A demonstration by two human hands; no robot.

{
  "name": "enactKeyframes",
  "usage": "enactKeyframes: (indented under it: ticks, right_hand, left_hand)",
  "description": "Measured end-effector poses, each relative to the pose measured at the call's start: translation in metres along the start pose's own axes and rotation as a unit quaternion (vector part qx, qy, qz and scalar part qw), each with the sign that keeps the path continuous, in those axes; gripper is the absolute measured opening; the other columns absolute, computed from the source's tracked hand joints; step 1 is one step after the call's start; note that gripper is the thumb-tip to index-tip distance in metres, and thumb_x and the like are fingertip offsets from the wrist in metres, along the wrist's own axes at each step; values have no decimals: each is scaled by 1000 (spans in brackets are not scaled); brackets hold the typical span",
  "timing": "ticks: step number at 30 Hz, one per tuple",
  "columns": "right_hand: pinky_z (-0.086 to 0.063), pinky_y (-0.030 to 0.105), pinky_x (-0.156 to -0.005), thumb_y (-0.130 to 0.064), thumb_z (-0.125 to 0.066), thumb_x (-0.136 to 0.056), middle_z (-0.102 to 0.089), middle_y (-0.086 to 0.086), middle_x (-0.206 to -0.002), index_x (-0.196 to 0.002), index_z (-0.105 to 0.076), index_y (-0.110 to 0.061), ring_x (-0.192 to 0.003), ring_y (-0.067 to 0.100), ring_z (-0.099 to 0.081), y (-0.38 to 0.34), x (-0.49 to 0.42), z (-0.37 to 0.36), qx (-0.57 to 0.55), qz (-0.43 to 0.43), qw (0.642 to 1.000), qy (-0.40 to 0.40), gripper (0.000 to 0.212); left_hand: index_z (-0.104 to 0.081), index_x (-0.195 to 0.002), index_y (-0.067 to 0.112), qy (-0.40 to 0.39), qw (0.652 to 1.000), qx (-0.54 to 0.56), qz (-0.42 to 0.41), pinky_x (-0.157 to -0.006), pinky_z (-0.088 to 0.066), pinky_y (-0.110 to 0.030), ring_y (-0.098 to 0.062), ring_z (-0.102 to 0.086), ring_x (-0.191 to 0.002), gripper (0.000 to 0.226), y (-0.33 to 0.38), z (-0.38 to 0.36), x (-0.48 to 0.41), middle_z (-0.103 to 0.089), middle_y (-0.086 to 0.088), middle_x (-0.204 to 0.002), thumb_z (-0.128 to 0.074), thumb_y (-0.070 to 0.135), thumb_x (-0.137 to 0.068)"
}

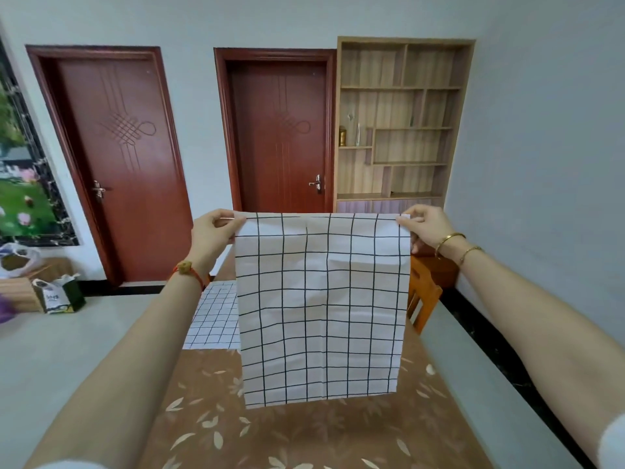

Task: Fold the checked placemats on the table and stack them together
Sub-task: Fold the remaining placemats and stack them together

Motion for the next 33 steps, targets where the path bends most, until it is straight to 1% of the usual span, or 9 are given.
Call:
enactKeyframes:
  ticks: [8, 13, 15, 18, 22, 24, 26, 30, 33]
  right_hand:
    - [-40, 21, -36, -28, -66, -91, -54, 3, -49, -91, -64, -13, -36, 15, -50, 6, -1, -7, -24, -10, 1000, -7, 15]
    - [-35, 19, -34, -25, -65, -92, -50, -2, -43, -89, -64, -12, -34, 12, -43, 23, -1, -21, -22, -32, 999, -29, 13]
    - [-36, 20, -35, -25, -64, -92, -51, 0, -45, -89, -64, -12, -35, 12, -44, 34, -2, -29, -16, -40, 998, -38, 13]
    - [-39, 26, -41, -24, -64, -92, -54, 7, -52, -90, -65, -9, -40, 18, -46, 56, -3, -43, -11, -57, 997, -43, 15]
    - [-48, 26, -41, -22, -67, -91, -65, 14, -59, -89, -65, -6, -46, 24, -61, 90, -1, -67, -24, -103, 993, -56, 17]
    - [-56, 34, -49, -22, -67, -91, -68, 18, -60, -90, -64, -6, -48, 25, -66, 109, 1, -81, -37, -129, 989, -69, 17]
    - [-56, 43, -60, -23, -66, -91, -70, 20, -64, -92, -63, -6, -57, 31, -70, 127, 1, -96, -44, -150, 985, -77, 17]
    - [-61, 44, -66, -17, -65, -92, -69, 18, -69, -88, -62, -8, -68, 34, -72, 155, 5, -119, -81, -182, 977, -82, 10]
    - [-61, 39, -61, -14, -64, -93, -68, 20, -71, -94, -60, -2, -72, 36, -73, 173, 11, -134, -95, -198, 972, -85, 13]
  left_hand:
    - [-71, -102, 6, -3, 1000, -11, 12, -59, -53, -15, -10, -63, -71, 23, -14, 1, -1, -68, -4, -81, -75, 23, -87]
    - [-72, -99, 8, -7, 999, -12, 41, -74, -59, -28, -19, -68, -82, 23, -43, -3, -3, -72, -11, -90, -77, 25, -84]
    - [-72, -100, 6, -12, 998, -13, 56, -77, -60, -30, -21, -69, -88, 24, -58, -6, -1, -73, -12, -95, -77, 23, -84]
    - [-72, -101, 6, -24, 997, -27, 65, -74, -58, -25, -18, -69, -90, 23, -81, -12, 4, -73, -10, -99, -76, 22, -85]
    - [-74, -92, 14, -34, 994, -32, 103, -87, -59, -37, -21, -68, -96, 12, -122, -18, 8, -73, -6, -97, -77, 23, -85]
    - [-73, -85, 19, -39, 992, -39, 110, -86, -58, -37, -17, -66, -92, 4, -138, -22, 12, -71, 0, -91, -74, 22, -87]
    - [-72, -81, 20, -44, 991, -44, 117, -82, -57, -31, -13, -64, -87, 8, -151, -28, 17, -70, 7, -83, -72, 21, -89]
    - [-71, -85, 15, -50, 987, -52, 146, -77, -53, -26, -15, -62, -86, 8, -184, -35, 26, -68, 1, -84, -70, 20, -91]
    - [-72, -93, 10, -57, 983, -69, 158, -79, -54, -29, -18, -63, -89, 12, -208, -34, 31, -69, -2, -88, -70, 22, -91]
Point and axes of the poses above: each hand's wrist, its own x-axis away from the middle knuckle, its own z-axis out of the back of the hand, y = z × x, the point moved 6 cm from there along -x, towards the middle knuckle
